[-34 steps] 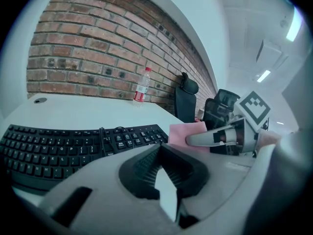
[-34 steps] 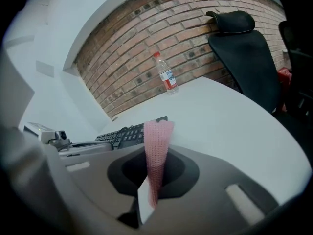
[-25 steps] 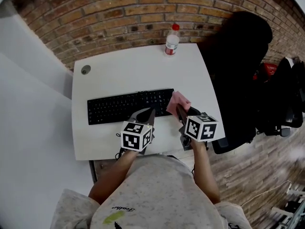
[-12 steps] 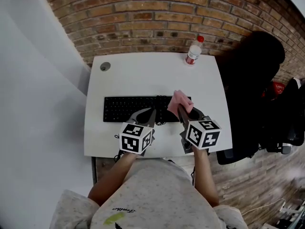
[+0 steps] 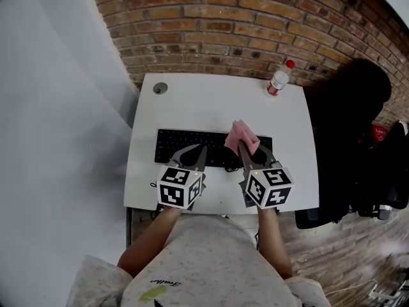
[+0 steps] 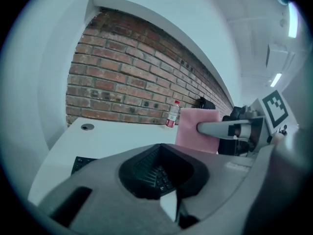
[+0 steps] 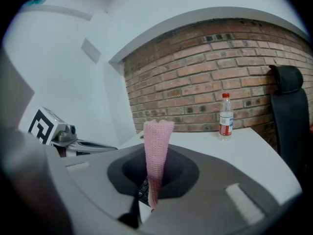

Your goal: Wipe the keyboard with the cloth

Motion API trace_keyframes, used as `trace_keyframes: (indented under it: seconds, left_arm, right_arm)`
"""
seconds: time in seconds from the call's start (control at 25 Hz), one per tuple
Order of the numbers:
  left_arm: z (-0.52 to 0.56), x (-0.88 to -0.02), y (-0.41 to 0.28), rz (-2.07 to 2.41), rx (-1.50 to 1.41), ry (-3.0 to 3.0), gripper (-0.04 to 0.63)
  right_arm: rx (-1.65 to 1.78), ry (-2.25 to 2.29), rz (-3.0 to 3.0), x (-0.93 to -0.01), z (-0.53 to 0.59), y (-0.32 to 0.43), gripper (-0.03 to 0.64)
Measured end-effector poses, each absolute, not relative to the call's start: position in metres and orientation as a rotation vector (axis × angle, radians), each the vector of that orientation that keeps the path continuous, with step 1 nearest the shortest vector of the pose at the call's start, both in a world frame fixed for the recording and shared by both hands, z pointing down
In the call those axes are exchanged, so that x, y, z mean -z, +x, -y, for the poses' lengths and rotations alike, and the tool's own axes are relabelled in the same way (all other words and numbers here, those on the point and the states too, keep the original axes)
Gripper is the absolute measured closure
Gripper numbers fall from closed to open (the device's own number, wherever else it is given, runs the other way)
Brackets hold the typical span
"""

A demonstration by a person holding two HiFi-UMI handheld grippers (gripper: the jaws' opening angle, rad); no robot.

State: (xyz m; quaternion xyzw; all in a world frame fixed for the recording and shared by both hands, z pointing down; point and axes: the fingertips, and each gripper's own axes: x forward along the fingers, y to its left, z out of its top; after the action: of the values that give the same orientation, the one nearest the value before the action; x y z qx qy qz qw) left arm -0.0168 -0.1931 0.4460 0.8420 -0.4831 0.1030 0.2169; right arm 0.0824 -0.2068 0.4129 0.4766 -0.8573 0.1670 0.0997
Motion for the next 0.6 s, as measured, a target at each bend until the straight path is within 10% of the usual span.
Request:
trace_keyframes:
  seconds: [0.6]
  left_arm:
    - [0.185,-0.439,-0.035,1.314,-0.294,2.363,0.6]
  right_arm:
    - [-0.296,1.493,2.554,-0.395,0.191,0.06,0.592]
